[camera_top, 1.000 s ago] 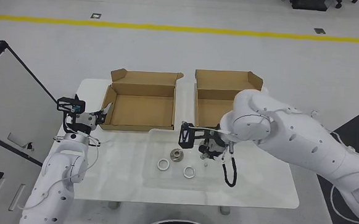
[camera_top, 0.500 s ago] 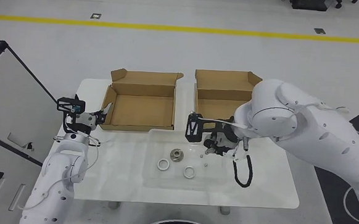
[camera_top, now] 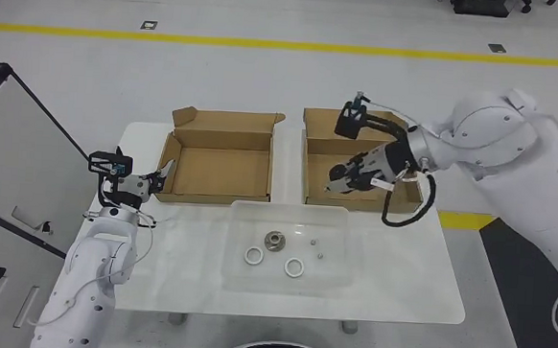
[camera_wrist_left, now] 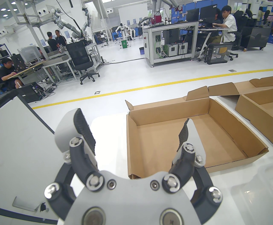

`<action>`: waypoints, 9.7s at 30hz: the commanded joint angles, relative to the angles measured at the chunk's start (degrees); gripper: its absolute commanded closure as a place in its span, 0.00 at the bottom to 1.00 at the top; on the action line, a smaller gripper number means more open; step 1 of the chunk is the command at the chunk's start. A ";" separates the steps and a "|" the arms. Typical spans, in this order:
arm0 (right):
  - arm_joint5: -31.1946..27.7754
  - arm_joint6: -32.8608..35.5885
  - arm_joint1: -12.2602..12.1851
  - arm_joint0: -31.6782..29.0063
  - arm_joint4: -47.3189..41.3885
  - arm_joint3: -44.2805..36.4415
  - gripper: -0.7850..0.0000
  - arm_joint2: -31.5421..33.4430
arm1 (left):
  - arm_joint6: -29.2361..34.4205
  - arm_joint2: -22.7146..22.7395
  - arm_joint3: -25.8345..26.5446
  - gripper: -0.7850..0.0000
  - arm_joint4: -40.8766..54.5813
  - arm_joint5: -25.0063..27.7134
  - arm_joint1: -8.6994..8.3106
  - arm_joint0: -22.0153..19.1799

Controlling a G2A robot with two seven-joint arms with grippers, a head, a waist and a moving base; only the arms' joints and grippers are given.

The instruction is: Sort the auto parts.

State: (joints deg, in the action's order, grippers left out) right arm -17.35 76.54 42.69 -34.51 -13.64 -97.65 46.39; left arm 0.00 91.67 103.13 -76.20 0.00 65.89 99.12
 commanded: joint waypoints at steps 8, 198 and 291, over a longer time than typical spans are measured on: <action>-3.28 -6.32 -1.56 -11.52 -31.70 5.04 1.00 9.89 | 0.00 0.00 0.00 0.00 0.00 0.00 0.00 0.00; 31.43 -6.54 13.45 -20.17 -17.39 -11.71 1.00 41.54 | 0.00 0.00 0.00 0.00 0.00 0.00 0.00 0.00; 18.71 -9.29 22.66 2.70 57.15 55.07 1.00 -9.47 | 0.00 0.00 0.00 0.00 0.00 0.00 0.00 0.00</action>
State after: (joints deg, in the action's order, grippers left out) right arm 1.53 67.43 65.24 -31.82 43.53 -43.04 36.94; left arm 0.00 91.67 103.13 -76.20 0.00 65.89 99.12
